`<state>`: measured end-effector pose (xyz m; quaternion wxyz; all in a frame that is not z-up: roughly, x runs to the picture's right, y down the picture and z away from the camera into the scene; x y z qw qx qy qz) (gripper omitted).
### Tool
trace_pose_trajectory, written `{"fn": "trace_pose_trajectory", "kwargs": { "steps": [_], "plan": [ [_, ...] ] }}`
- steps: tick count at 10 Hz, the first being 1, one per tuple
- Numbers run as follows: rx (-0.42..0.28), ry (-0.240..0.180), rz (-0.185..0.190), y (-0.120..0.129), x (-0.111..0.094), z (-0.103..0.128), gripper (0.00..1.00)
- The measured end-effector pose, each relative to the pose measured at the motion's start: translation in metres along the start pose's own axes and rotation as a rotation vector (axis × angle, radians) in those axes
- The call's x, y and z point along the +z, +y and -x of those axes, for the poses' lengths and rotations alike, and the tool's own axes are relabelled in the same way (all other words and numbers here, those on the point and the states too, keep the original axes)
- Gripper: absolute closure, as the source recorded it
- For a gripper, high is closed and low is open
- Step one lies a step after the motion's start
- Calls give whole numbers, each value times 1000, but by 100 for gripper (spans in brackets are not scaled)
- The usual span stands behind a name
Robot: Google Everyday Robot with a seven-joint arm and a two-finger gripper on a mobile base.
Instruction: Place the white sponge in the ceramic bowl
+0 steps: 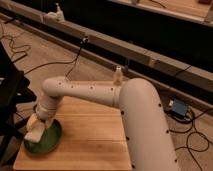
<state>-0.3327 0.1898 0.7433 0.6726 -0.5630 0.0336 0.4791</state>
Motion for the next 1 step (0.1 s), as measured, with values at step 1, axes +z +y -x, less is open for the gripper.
{"fn": "trace_pose_trajectory", "kwargs": {
  "steps": [1],
  "plan": [
    [1, 1, 1, 0, 0, 0, 24]
  ]
}}
